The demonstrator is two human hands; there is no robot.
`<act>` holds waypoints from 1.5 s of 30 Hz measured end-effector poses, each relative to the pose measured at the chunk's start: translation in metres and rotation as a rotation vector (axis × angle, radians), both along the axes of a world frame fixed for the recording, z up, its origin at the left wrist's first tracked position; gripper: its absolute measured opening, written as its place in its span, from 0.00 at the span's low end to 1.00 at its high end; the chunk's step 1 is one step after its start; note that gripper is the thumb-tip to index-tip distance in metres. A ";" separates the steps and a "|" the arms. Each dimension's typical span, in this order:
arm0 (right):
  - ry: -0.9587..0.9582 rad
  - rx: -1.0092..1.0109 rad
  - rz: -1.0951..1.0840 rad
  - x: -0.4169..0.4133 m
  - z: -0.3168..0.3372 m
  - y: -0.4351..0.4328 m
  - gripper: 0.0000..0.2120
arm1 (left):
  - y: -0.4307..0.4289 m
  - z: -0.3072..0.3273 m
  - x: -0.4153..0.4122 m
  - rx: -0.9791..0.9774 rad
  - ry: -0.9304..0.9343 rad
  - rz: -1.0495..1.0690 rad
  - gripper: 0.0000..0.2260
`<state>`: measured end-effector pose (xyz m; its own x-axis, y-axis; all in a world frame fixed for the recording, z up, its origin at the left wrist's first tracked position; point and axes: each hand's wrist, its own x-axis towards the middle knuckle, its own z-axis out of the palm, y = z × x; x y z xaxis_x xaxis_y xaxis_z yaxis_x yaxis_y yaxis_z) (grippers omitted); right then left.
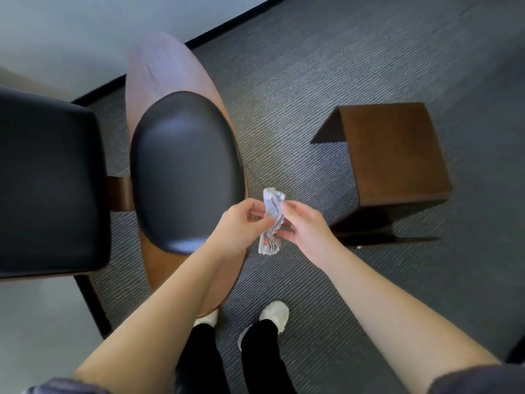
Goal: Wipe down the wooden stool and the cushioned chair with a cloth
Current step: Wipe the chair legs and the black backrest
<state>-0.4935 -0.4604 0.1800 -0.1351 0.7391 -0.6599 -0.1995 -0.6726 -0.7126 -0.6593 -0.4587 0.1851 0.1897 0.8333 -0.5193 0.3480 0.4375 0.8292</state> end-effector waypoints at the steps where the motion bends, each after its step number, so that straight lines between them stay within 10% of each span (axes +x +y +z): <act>1: 0.007 -0.006 -0.003 0.012 -0.001 0.000 0.13 | 0.001 0.000 0.013 0.005 0.032 0.007 0.09; 11: 0.015 -0.074 -0.058 0.122 -0.017 0.022 0.14 | 0.040 -0.019 0.125 -0.025 0.173 -0.078 0.13; 16: -0.099 -0.119 -0.149 0.180 -0.037 0.066 0.09 | 0.081 -0.042 0.174 -0.213 -0.008 0.071 0.07; 22: -0.226 -0.197 -0.159 0.242 -0.074 0.130 0.10 | 0.140 -0.068 0.239 -0.526 -0.278 0.290 0.22; 42: -1.223 0.149 0.301 0.464 -0.266 0.275 0.14 | 0.263 -0.251 0.485 -0.043 0.369 0.335 0.06; 45: -1.297 0.106 0.340 0.485 -0.271 0.285 0.16 | 0.273 -0.262 0.490 0.039 0.584 0.163 0.18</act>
<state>-0.0088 -0.1757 -0.0914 0.3536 0.8490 -0.3927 0.8182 -0.4841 -0.3100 -0.1689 -0.1858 -0.0766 -0.2495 0.8482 -0.4673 0.6814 0.4967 0.5376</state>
